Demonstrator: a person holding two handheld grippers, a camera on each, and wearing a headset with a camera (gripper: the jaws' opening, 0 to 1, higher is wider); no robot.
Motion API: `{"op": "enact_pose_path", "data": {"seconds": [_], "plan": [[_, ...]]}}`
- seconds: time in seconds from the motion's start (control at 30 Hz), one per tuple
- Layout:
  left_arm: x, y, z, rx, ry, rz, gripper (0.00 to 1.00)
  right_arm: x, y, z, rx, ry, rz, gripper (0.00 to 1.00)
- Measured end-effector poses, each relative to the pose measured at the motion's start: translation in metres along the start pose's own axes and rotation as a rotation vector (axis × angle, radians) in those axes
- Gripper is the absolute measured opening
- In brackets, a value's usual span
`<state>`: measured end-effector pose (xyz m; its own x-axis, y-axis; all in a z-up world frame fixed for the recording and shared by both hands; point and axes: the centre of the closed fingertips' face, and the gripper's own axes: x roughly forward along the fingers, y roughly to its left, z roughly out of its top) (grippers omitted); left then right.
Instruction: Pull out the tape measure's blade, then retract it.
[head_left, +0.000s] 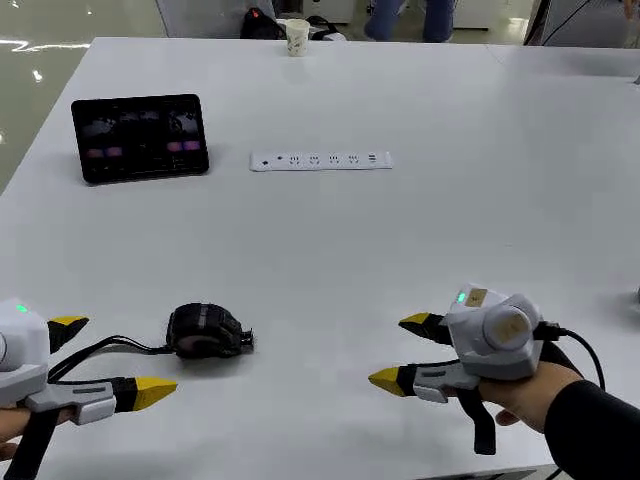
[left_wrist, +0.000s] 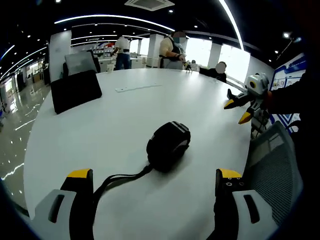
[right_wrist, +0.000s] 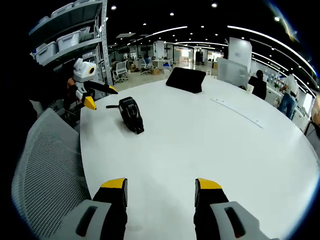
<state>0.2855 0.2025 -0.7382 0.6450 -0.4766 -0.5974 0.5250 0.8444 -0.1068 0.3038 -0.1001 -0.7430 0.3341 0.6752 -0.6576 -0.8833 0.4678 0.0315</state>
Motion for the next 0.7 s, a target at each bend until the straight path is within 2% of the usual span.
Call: {"op": "enact_pose_path", "data": {"seconds": [0.2, 0.33, 0.47, 0.63, 0.7], "plan": [[-0.004, -0.007, -0.004, 0.025, -0.006, -0.018, 0.99, -0.015, -0.007, -0.015, 0.000, 0.018, -0.015, 0.60], [-0.008, -0.009, -0.005, 0.029, -0.017, -0.028, 0.99, -0.026, -0.015, -0.025, 0.008, 0.027, -0.035, 0.62], [-0.010, -0.005, -0.015, 0.048, 0.012, -0.015, 0.99, -0.036, -0.023, -0.037, 0.015, 0.036, -0.057, 0.66], [-0.014, -0.001, -0.017, 0.024, 0.012, -0.016, 0.99, -0.048, -0.030, -0.048, 0.024, 0.052, -0.073, 0.70], [-0.018, 0.000, -0.021, 0.033, 0.047, -0.016, 0.99, -0.054, -0.033, -0.050, 0.038, 0.043, -0.077, 0.74]]}}
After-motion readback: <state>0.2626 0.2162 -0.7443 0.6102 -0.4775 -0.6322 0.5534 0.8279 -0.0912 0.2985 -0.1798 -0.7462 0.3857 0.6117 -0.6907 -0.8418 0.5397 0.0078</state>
